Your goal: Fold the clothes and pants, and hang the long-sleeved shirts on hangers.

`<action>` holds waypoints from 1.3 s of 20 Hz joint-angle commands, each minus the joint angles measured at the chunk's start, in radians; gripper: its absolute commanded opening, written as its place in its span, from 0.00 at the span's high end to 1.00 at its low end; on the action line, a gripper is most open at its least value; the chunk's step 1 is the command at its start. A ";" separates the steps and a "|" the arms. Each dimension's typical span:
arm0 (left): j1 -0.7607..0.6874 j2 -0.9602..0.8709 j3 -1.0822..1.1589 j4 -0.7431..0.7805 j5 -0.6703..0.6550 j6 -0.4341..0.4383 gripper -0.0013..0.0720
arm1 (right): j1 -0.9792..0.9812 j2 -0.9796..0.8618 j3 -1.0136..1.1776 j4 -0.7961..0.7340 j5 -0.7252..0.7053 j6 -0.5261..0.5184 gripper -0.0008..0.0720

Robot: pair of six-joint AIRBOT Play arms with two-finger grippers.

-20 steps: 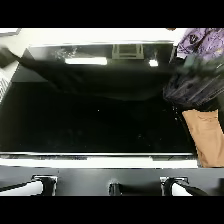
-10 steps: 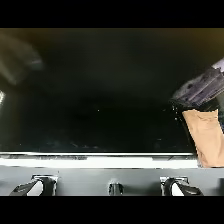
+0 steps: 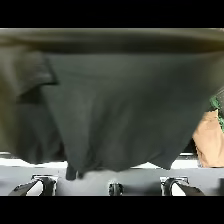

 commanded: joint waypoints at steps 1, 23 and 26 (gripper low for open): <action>-0.023 -0.204 -0.095 -0.069 -0.017 0.066 0.96 | -0.001 -0.238 -0.042 0.016 0.049 -0.008 0.95; -0.156 -0.902 0.081 -0.055 0.198 0.128 0.96 | 0.093 -0.832 -0.058 0.013 -0.233 -0.068 0.95; -0.156 -0.930 0.081 -0.055 0.056 0.128 0.96 | 0.093 -0.864 -0.059 0.002 -0.087 -0.068 0.95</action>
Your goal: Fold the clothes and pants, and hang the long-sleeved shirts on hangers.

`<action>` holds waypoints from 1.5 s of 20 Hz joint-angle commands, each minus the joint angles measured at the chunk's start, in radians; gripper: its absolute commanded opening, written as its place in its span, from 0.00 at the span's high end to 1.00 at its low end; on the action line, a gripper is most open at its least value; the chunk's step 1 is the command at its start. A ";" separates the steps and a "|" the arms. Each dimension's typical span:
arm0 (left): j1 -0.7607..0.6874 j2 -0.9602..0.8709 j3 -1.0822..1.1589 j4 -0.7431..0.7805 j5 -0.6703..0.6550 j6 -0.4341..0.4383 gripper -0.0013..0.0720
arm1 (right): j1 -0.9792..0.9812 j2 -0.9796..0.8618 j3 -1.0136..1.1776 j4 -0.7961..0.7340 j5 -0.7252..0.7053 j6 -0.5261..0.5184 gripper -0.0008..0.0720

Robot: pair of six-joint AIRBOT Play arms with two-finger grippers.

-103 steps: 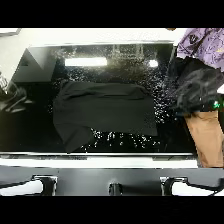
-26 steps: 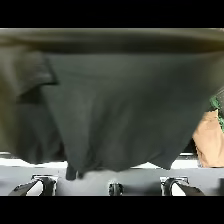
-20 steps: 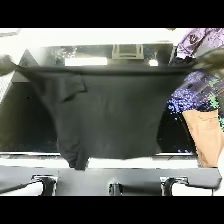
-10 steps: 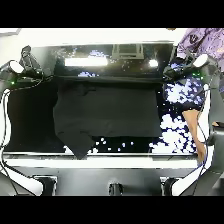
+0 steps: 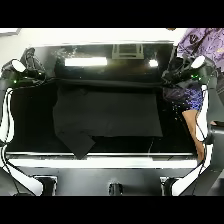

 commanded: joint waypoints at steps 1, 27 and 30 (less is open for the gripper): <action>-0.001 -0.030 0.003 0.006 -0.187 0.001 0.96 | 0.001 -0.034 0.000 -0.013 0.172 0.005 0.95; 0.026 -0.042 0.065 0.071 -0.419 -0.048 0.16 | -0.008 -0.092 -0.008 0.011 0.389 -0.059 0.24; 0.106 0.086 0.053 0.071 -0.424 -0.081 0.14 | -0.063 0.024 -0.008 -0.012 0.361 -0.119 0.24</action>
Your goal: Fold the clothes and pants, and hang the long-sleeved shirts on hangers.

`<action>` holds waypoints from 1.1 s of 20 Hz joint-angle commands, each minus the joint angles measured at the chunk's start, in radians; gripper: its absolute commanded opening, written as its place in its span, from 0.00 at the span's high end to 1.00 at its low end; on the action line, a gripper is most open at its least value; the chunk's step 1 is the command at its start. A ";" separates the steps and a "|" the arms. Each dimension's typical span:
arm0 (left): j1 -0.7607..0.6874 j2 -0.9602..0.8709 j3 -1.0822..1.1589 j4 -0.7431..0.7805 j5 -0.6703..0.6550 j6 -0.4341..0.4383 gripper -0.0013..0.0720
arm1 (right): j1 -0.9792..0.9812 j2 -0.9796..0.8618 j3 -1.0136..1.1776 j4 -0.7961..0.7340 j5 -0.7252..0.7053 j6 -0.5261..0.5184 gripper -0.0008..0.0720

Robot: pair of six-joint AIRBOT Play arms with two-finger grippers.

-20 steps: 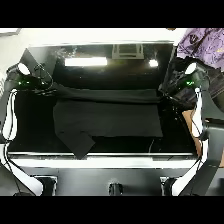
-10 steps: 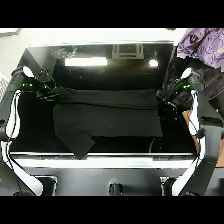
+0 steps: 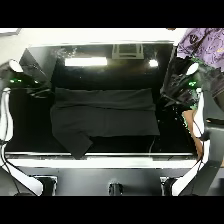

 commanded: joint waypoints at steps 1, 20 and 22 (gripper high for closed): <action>0.092 0.143 -0.039 -0.011 -0.021 -0.043 0.14 | -0.072 0.117 0.000 0.003 -0.027 -0.083 0.24; 0.164 0.891 -1.553 -0.455 0.434 0.069 0.14 | -0.280 0.449 -0.558 0.171 -0.129 -0.134 0.25; 0.111 0.846 -1.553 -0.491 0.473 0.069 0.14 | -0.280 0.449 -0.558 0.177 -0.129 -0.132 0.25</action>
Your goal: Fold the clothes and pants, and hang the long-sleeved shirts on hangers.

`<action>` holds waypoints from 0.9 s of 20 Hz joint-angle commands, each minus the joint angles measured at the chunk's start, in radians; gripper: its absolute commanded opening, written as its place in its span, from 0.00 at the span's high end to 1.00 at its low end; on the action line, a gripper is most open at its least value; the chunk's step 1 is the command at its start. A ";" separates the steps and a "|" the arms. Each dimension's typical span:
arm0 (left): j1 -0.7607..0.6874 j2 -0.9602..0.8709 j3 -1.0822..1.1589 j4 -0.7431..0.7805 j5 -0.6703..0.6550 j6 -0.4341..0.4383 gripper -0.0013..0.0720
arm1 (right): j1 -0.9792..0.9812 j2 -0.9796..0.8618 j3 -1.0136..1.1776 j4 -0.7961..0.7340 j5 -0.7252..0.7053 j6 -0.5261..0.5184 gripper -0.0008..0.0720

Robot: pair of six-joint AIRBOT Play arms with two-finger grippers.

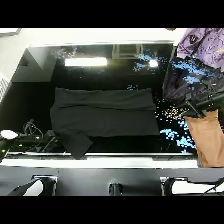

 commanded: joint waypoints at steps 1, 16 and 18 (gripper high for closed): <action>-0.092 -0.058 -0.026 -0.072 0.094 0.004 0.14 | -0.001 0.003 -0.005 0.009 -0.001 0.006 0.25; -0.156 -0.111 0.024 -0.122 0.057 0.005 0.96 | 0.001 0.003 -0.412 0.175 -0.216 -0.224 0.24; -0.156 -0.111 0.053 -0.122 0.049 0.004 0.96 | 0.001 0.003 -0.472 0.182 -0.238 -0.251 0.24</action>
